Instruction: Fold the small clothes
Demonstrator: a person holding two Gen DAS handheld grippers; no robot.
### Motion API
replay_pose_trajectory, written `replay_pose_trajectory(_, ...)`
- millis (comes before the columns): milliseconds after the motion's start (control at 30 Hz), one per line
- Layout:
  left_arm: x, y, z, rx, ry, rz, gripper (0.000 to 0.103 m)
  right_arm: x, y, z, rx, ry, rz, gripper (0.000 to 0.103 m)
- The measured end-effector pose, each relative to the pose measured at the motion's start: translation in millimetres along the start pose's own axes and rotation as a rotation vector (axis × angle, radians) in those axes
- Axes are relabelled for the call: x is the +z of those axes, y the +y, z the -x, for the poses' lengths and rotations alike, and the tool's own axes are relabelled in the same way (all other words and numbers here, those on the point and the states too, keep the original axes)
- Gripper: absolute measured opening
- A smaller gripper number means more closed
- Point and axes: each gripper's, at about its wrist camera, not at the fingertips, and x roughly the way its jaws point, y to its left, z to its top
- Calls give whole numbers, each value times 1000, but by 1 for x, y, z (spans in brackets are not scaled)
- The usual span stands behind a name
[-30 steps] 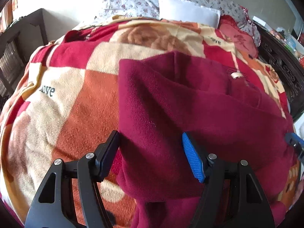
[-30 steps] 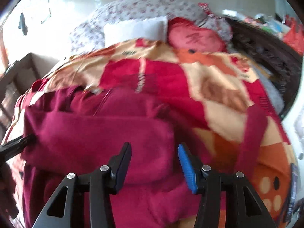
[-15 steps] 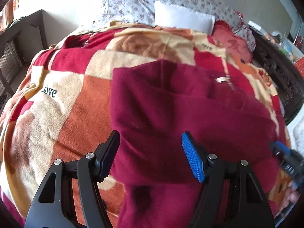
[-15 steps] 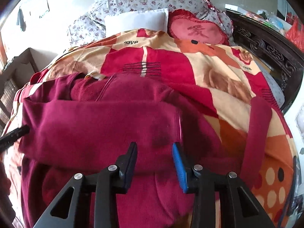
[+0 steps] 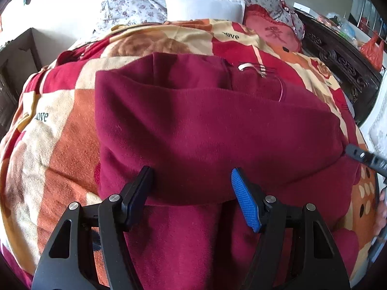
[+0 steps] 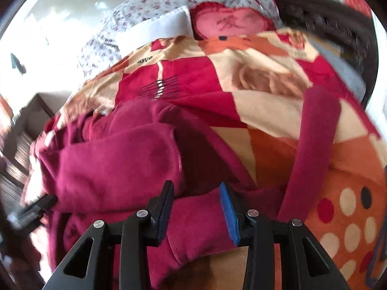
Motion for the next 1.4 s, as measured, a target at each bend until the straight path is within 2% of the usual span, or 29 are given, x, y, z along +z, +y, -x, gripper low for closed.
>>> replay_pose_trajectory(67, 0, 2, 0, -7, -5, 6, 68, 4, -13, 10, 71, -24, -77, 37)
replay_pose_trajectory(100, -1, 3, 0, -10, -5, 10, 68, 6, -17, 16, 75, -44, -92, 38)
replay_pose_trajectory(133, -1, 5, 0, -12, -4, 13, 68, 8, -22, 22, 53, -72, -96, 40)
replay_pose_trajectory(233, -1, 6, 0, -16, -5, 17, 68, 12, -46, 36, -87, -144, -115, 43)
replay_pose_trajectory(400, -2, 6, -3, -15, -2, 31, 68, 30, -118, 18, -204, -97, -285, 44)
replay_pose_trajectory(533, -4, 4, -7, -8, 6, 32, 68, 42, -158, 2, -199, -88, -381, 44)
replay_pose_trajectory(700, -3, 3, -12, -5, 18, 36, 68, 52, -180, -12, -133, -118, -468, 44)
replay_pose_trajectory(800, -2, 3, -14, -2, 23, 37, 68, 58, -180, -17, -119, -144, -451, 43)
replay_pose_trajectory(833, -2, 3, -15, -2, 24, 36, 68, 60, -179, -18, -121, -154, -434, 40)
replay_pose_trajectory(900, -2, 3, -15, 0, 25, 34, 68, 63, -173, -17, -152, -164, -393, 11)
replay_pose_trajectory(933, -2, 3, -15, -1, 25, 33, 68, 64, -172, -15, -159, -169, -381, 7)
replay_pose_trajectory(1033, -2, 4, -14, -4, 26, 36, 68, 63, -162, 11, -173, -227, -329, 5)
replay_pose_trajectory(1200, -2, 5, -13, -8, 23, 41, 68, 52, -140, 68, -312, -271, -196, 3)
replay_pose_trajectory(1267, -3, 5, -13, -8, 21, 48, 68, 46, -141, 78, -305, -252, -179, 3)
replay_pose_trajectory(1367, -3, 4, -12, -13, 23, 63, 68, 45, -145, 65, -240, -149, -182, 4)
replay_pose_trajectory(1400, -4, 3, -11, -17, 23, 66, 68, 45, -147, 57, -232, -130, -198, 8)
